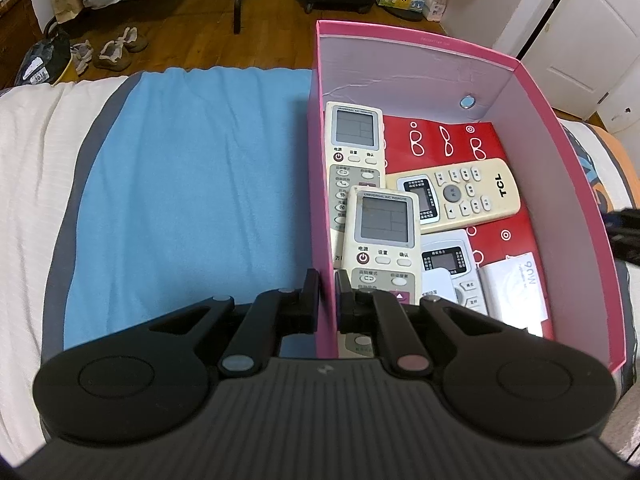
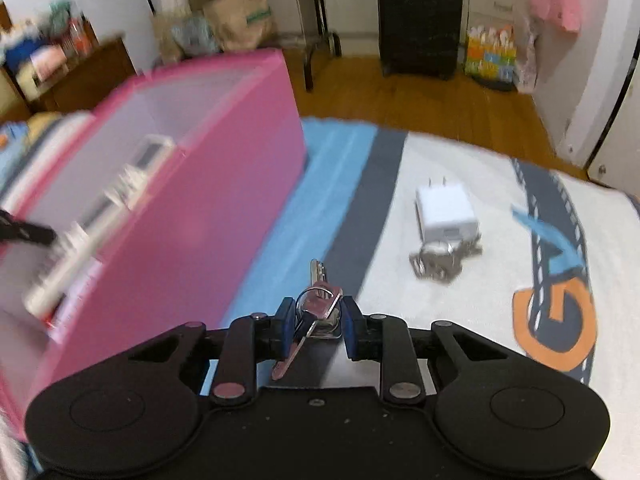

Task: Organize rigid objects
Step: 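Carry the keys into the pink box and open the right gripper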

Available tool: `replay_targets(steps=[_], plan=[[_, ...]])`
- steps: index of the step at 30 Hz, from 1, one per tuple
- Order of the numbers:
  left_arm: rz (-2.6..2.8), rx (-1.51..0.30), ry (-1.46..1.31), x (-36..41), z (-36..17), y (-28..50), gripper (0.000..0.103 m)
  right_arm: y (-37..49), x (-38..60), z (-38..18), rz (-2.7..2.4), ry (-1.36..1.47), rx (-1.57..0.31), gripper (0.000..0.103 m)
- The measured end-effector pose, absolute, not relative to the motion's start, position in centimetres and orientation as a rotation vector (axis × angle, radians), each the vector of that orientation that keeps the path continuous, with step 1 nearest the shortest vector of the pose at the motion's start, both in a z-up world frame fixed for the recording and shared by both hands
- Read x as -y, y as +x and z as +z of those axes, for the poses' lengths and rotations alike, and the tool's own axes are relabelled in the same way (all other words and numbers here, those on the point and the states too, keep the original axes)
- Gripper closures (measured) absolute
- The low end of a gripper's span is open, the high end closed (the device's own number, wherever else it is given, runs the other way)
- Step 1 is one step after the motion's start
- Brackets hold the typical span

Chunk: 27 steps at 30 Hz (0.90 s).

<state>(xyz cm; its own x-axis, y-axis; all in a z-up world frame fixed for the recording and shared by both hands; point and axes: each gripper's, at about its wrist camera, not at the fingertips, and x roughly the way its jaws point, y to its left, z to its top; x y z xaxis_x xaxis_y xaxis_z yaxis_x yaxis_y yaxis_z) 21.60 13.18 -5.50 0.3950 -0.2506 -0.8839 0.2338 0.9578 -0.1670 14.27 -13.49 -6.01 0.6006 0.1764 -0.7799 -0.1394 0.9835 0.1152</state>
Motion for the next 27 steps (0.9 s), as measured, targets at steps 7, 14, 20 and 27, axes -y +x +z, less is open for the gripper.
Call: replay_targets(steps=[7, 14, 20, 27], plan=[[-0.304, -1.123, -0.017, -13.2, -5.5, 21.5, 0.096, 11.3, 13.9, -1.3, 0.224, 0.132, -0.755, 0.075], [-0.298, -1.128, -0.022, -13.2, -5.4, 21.6, 0.097, 9.8, 9.7, 0.9, 0.434, 0.156, -0.651, 0.075], [-0.306, -1.125, -0.020, -13.3, -5.5, 21.6, 0.096, 11.4, 3.0, -0.6, 0.572, 0.083, -0.769, 0.074], [-0.314, -1.123, -0.023, -13.4, -5.5, 21.6, 0.096, 14.7, -0.9, -4.8, 0.513, 0.033, -0.927, 0.074]])
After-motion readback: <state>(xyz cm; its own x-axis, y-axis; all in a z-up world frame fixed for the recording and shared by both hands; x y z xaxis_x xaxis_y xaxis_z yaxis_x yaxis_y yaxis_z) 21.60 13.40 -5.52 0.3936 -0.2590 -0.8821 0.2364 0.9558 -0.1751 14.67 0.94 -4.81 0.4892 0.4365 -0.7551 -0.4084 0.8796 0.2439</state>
